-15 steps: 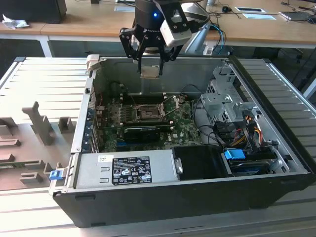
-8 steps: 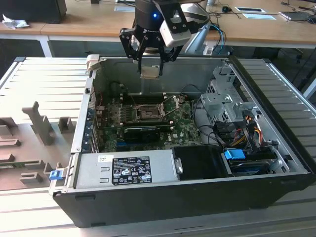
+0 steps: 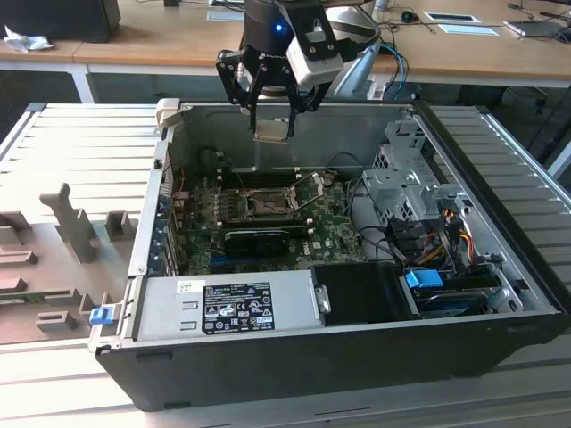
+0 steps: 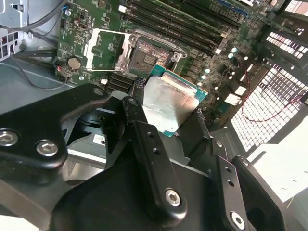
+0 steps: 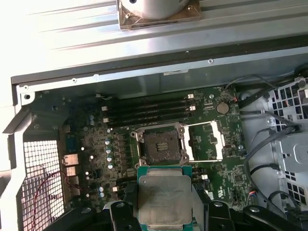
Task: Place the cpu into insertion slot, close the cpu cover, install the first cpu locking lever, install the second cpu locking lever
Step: 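Place the cpu into insertion slot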
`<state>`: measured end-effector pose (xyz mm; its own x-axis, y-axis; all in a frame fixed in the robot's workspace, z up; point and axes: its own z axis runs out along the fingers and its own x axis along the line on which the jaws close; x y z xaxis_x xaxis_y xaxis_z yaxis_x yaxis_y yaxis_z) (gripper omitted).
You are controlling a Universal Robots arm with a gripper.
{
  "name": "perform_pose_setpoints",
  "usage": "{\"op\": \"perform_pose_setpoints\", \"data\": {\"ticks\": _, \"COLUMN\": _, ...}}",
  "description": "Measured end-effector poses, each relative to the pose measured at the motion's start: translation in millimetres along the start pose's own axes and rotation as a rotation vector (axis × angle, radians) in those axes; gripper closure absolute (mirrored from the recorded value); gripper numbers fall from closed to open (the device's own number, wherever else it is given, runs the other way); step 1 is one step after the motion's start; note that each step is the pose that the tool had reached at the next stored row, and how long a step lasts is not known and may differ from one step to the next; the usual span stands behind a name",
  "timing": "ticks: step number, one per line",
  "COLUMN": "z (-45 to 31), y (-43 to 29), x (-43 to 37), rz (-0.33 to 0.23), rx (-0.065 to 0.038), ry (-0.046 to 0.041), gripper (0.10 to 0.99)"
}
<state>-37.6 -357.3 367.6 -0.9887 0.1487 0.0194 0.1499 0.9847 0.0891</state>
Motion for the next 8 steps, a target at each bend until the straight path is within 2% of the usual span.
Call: {"op": "perform_pose_setpoints", "data": {"ticks": 8, "z": 0.0, "y": 0.0, "x": 0.0, "rz": 0.042, "rx": -0.001, "ry": -0.0038, "gripper": 0.549}}
